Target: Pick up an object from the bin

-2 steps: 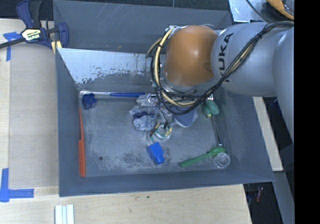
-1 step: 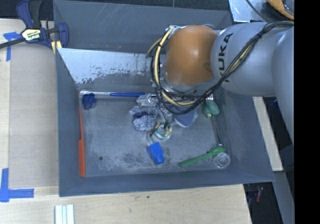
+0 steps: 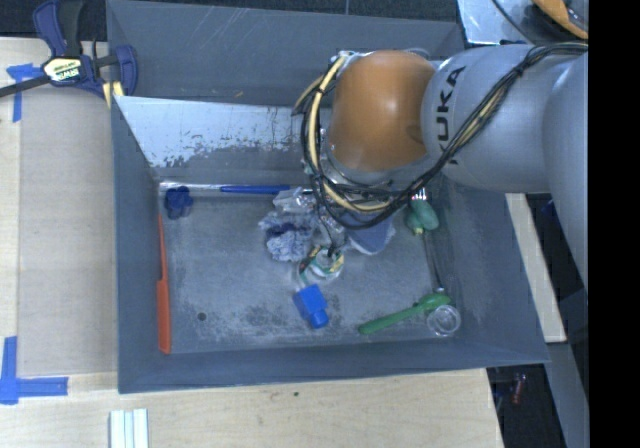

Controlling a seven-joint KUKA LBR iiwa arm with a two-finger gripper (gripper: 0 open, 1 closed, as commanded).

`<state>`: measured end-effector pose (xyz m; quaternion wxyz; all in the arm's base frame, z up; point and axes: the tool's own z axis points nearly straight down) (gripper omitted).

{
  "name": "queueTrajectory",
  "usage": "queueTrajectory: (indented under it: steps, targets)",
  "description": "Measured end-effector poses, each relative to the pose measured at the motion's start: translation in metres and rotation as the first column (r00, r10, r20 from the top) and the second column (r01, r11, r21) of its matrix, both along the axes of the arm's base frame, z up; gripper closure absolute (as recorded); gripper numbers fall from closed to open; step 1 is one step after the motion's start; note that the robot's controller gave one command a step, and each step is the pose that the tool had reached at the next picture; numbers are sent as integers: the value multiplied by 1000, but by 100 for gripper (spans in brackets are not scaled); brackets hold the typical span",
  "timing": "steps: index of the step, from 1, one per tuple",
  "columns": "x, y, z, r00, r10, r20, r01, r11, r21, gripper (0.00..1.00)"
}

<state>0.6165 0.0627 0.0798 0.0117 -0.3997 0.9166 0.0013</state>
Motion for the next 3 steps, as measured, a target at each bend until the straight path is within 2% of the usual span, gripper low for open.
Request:
queueTrajectory:
  steps: [1,2,3]
  targets:
    - [0,0,0,1000,0,0,0,1000,0,100]
    - [-7,-6,116,1000,-13,-4,13,1000,0,100]
    - [-3,-6,147,1000,-23,-5,23,1000,0,100]
